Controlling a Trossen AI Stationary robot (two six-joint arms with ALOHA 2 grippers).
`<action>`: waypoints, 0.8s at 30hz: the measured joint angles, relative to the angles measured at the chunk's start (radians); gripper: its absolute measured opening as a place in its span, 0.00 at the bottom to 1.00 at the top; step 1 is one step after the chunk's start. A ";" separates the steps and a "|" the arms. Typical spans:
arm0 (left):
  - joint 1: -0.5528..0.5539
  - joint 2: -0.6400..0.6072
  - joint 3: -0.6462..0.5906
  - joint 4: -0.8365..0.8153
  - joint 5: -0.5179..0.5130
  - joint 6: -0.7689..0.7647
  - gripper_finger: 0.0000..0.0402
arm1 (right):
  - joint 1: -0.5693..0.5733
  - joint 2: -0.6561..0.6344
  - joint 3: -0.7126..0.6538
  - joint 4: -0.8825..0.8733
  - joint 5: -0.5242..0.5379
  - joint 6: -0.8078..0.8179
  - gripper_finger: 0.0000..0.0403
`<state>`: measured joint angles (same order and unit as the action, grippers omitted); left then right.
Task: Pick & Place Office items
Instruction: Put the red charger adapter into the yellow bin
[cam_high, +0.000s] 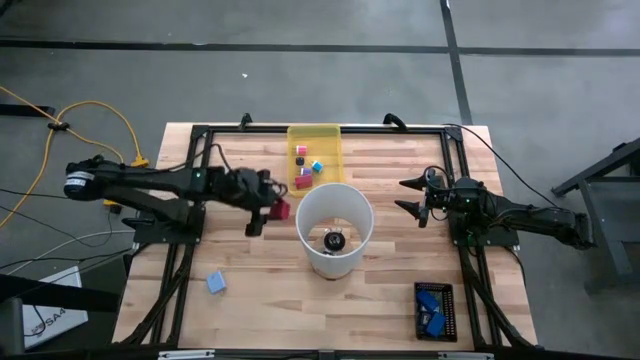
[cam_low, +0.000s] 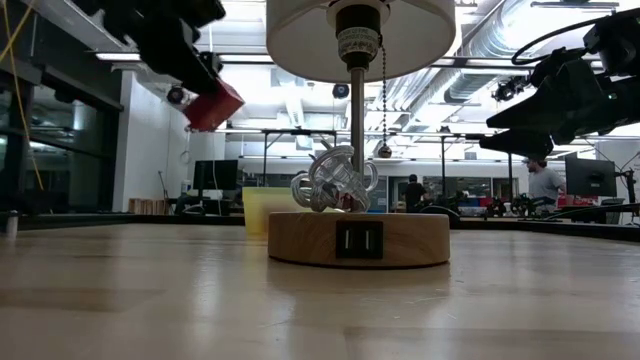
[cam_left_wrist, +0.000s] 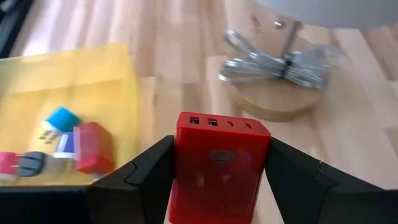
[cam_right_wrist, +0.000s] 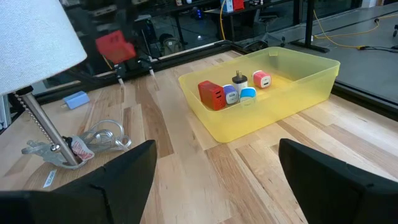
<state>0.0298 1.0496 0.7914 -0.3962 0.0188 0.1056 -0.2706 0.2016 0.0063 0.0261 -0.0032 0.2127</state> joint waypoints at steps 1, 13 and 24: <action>0.029 0.000 0.000 0.008 0.016 0.016 0.53 | 0.000 0.000 0.000 0.000 0.000 0.000 0.81; 0.324 0.008 0.000 0.154 0.137 0.089 0.53 | 0.000 0.000 0.000 0.000 0.000 0.000 0.81; 0.542 0.158 0.000 0.322 0.241 0.168 0.53 | 0.000 0.000 0.000 0.000 0.000 0.000 0.81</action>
<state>0.5713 1.2077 0.7918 -0.0744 0.2594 0.2731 -0.2706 0.2017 0.0063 0.0261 -0.0032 0.2129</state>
